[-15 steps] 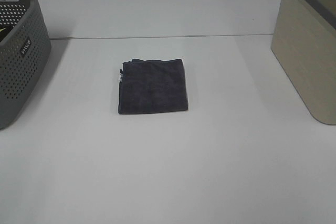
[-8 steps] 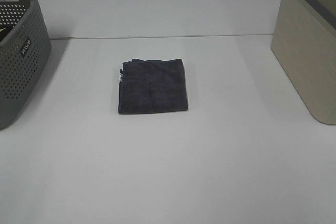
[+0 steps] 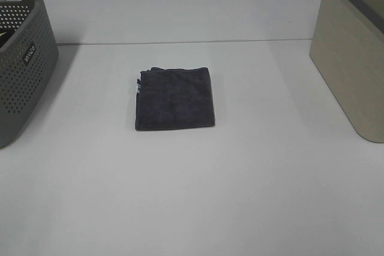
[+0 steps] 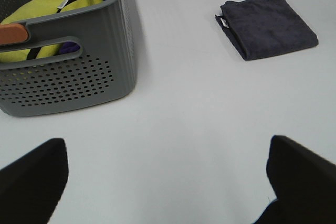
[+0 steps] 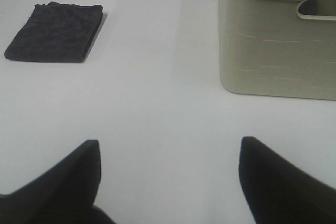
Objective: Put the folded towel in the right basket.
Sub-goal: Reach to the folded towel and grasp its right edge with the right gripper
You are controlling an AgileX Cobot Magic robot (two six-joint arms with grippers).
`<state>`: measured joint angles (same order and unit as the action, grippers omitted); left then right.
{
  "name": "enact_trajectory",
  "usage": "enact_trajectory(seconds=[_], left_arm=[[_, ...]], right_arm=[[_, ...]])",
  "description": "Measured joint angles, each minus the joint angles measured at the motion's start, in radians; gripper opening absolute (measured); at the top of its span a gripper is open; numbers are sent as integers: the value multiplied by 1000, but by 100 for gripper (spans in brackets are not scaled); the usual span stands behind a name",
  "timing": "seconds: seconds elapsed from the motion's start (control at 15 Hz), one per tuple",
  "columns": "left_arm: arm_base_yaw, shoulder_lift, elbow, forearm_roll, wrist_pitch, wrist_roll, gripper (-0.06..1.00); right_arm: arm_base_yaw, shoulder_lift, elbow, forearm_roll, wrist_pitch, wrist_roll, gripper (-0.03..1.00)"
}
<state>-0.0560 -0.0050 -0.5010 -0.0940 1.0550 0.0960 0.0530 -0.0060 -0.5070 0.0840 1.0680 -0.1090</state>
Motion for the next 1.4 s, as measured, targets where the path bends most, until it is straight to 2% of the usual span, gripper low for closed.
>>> enact_trajectory(seconds=[0.8, 0.93, 1.07, 1.27, 1.4], left_arm=[[0, 0, 0, 0, 0, 0, 98], [0, 0, 0, 0, 0, 0, 98], [0, 0, 0, 0, 0, 0, 98], [0, 0, 0, 0, 0, 0, 98], [0, 0, 0, 0, 0, 0, 98]], right_arm=[[0, 9, 0, 7, 0, 1, 70], [0, 97, -14, 12, -35, 2, 70], [0, 204, -46, 47, -110, 0, 70], [0, 478, -150, 147, -232, -51, 70], [0, 683, -243, 212, -244, -111, 70]])
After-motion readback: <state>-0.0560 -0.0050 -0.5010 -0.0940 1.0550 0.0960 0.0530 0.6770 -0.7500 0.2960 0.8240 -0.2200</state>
